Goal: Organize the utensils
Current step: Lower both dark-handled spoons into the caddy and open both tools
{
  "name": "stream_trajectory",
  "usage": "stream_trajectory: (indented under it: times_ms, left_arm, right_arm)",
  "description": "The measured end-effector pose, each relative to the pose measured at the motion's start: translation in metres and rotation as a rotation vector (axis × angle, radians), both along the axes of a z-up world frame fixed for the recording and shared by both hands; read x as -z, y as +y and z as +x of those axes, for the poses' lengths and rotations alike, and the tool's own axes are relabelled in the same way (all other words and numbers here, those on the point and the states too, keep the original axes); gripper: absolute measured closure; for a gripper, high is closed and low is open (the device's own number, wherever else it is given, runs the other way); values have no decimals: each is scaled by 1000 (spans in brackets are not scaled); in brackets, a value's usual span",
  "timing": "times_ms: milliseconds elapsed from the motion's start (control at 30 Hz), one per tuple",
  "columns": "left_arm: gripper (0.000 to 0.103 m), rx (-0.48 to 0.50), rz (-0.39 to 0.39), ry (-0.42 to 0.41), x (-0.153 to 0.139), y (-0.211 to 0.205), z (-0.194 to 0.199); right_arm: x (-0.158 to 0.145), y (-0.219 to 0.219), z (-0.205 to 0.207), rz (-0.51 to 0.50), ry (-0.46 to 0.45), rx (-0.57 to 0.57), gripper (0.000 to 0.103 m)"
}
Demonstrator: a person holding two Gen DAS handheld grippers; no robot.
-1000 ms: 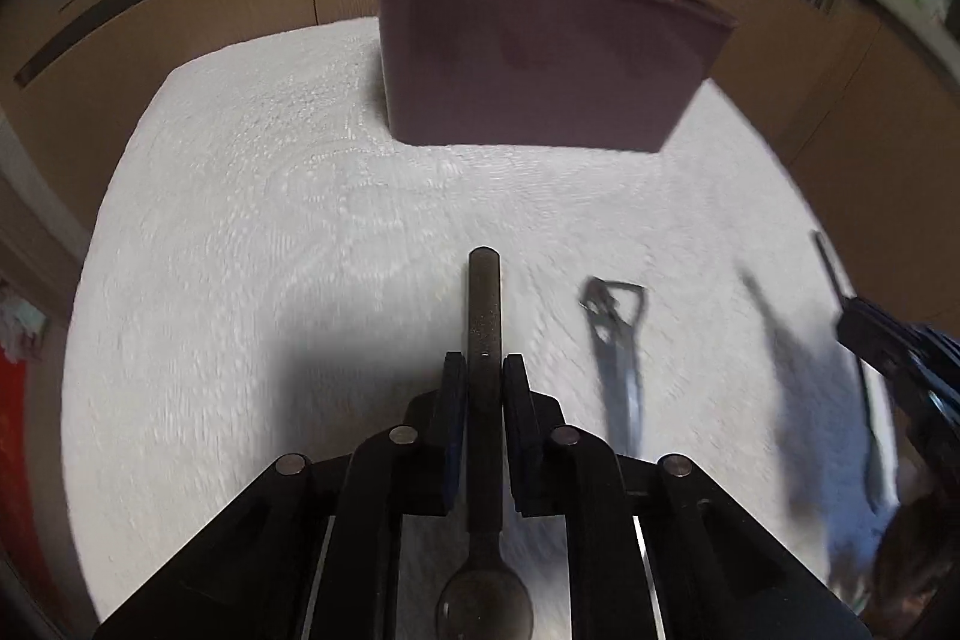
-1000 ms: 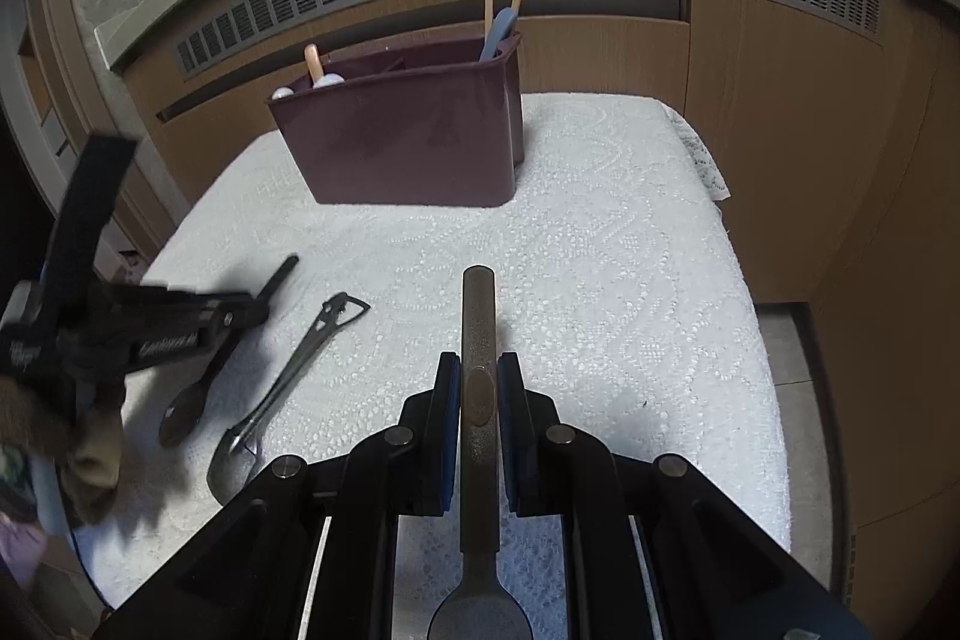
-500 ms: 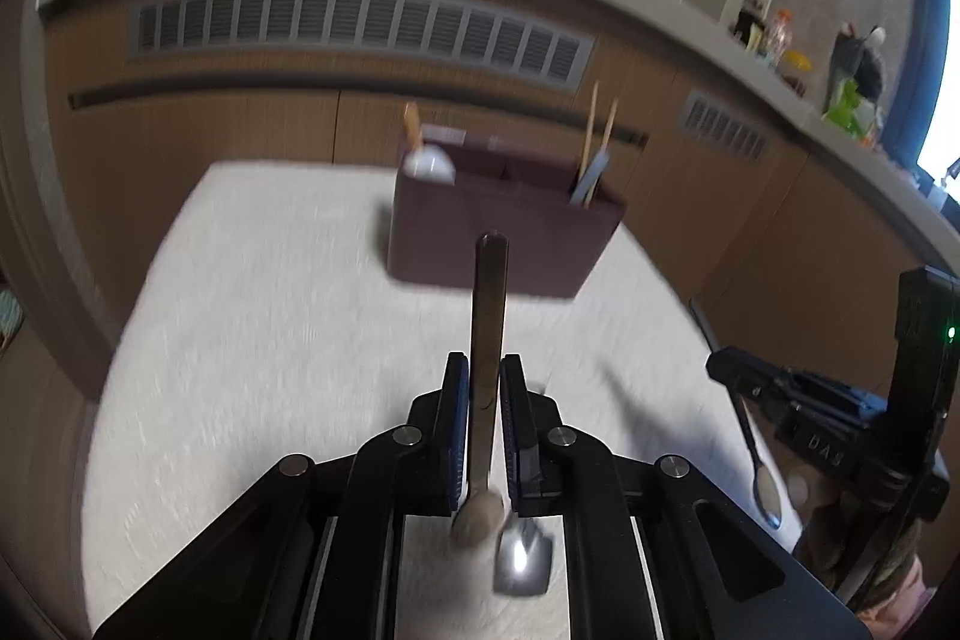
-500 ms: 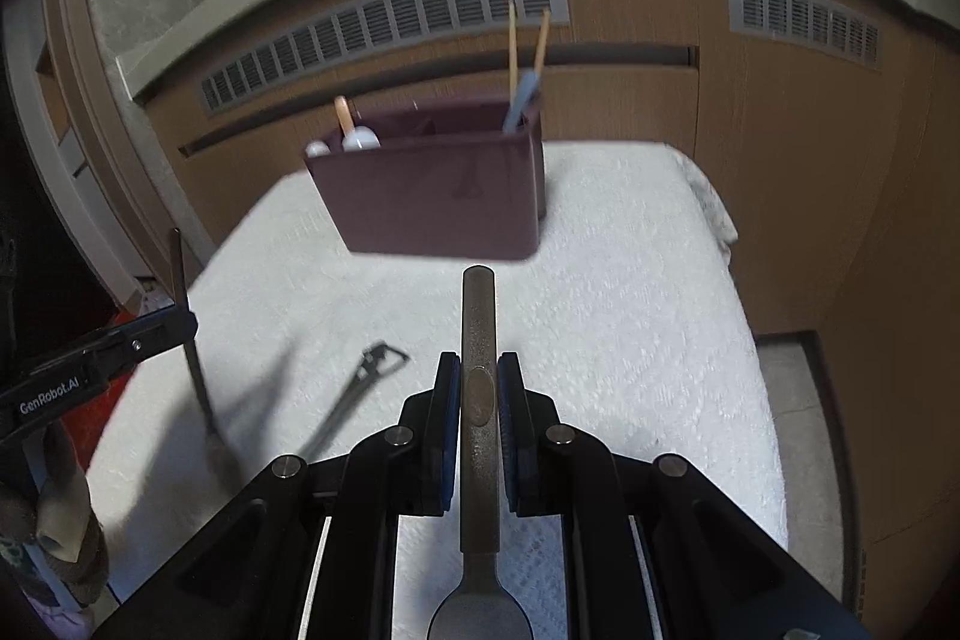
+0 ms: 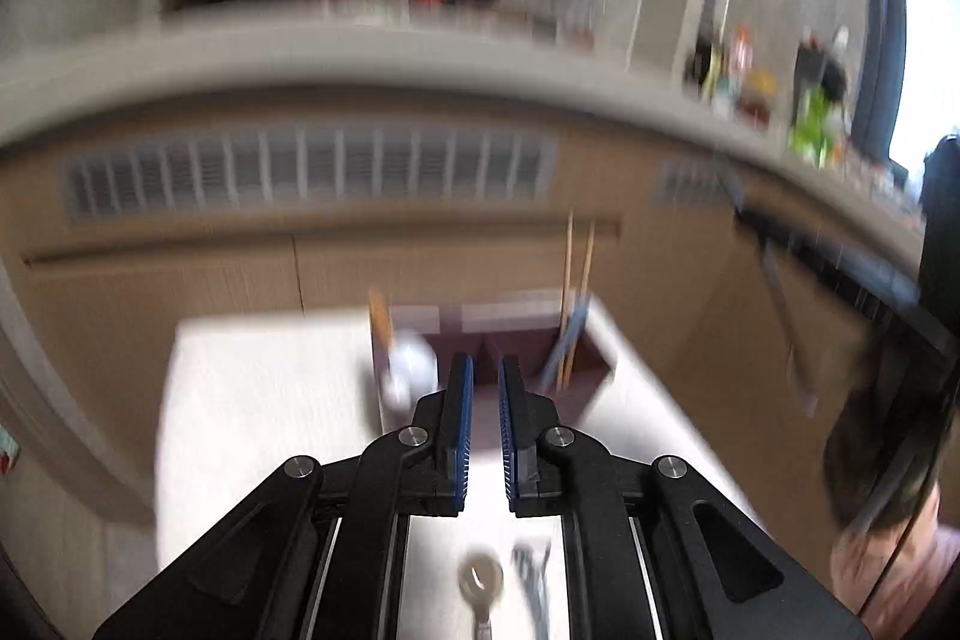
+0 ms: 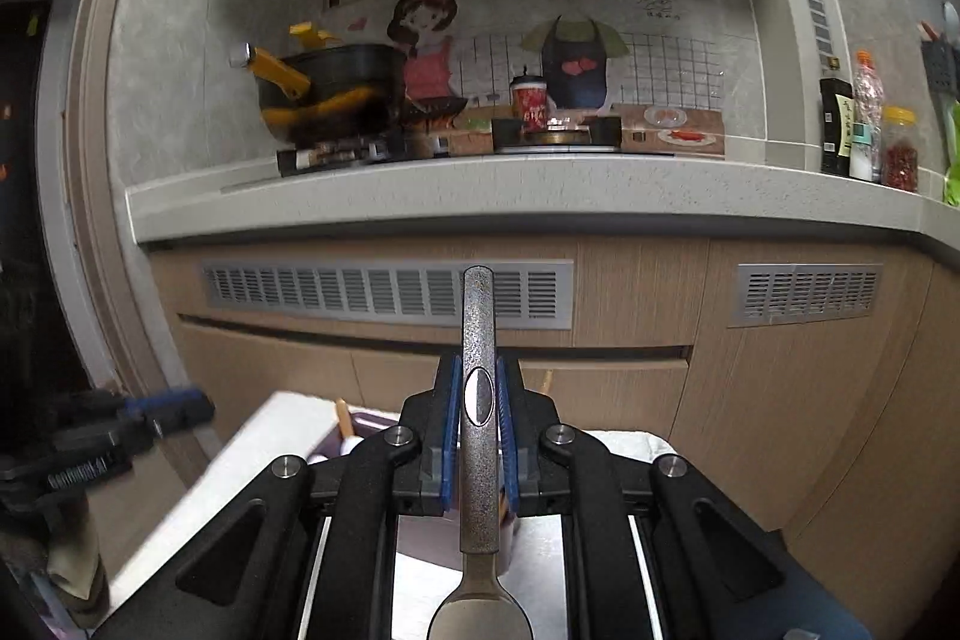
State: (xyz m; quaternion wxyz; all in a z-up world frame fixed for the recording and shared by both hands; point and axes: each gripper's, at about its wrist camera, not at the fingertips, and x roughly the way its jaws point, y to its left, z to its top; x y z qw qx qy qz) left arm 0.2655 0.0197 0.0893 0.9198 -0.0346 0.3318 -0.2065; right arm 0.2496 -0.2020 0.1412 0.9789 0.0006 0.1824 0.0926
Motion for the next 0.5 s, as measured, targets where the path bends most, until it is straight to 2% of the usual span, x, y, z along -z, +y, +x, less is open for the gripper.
stream_trajectory:
  times_ms: [67,100,267,300,367,433,500]
  left_arm:
    - [91,55,15,119,34,-4,5]
    - [85,69,31,163,49,-6,6]
    - [66,130,130,306,110,-29,-4]
    - [60,140,143,321,116,-32,-6]
    - [53,136,179,329,124,-39,-10]
    - [53,109,241,332,130,-47,-9]
    - [53,90,259,352,137,-51,-5]
  right_arm:
    - [12,-3,6,-1,44,4,92]
    - [18,-6,7,1,63,5,92]
    - [49,-16,13,5,142,27,92]
    - [53,-17,13,3,151,28,92]
    - [61,-20,11,-1,165,26,92]
    - [67,-19,8,-9,172,27,92]
    - [73,-18,8,-9,185,20,92]
